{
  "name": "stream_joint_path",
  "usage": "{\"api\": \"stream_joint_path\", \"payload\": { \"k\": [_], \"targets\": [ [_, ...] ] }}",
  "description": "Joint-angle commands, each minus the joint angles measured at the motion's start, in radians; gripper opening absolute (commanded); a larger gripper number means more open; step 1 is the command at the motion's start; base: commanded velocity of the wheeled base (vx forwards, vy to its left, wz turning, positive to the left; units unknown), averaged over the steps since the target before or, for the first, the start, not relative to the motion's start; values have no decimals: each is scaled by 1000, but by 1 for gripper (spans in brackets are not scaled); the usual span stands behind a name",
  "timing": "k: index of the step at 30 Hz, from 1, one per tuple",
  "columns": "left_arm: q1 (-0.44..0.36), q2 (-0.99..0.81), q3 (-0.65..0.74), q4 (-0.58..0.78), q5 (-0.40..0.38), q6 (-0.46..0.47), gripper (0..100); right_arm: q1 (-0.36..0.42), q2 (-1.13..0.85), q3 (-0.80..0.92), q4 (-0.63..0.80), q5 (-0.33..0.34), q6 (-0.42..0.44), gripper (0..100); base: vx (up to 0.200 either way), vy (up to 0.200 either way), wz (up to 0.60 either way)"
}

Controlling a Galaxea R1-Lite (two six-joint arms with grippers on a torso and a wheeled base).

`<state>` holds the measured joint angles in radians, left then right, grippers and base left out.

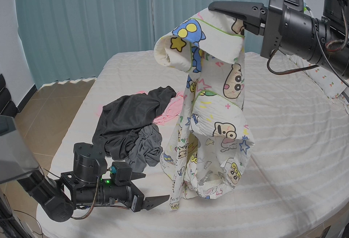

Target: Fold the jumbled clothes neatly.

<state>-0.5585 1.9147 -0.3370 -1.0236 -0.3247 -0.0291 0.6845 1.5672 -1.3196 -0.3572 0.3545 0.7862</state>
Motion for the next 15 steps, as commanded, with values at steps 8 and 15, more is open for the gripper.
{"api": "stream_joint_path", "payload": {
  "k": [8, 15],
  "targets": [
    [-50, 211, -46, -144, 16, -81, 100, 6, 16, -20, 18, 0, 2, 0, 0, 0, 0],
    [-63, 296, -79, -193, 18, -81, 100, 7, 25, -41, 18, -2, 2, 0, 0, 0, 0]
  ]
}}
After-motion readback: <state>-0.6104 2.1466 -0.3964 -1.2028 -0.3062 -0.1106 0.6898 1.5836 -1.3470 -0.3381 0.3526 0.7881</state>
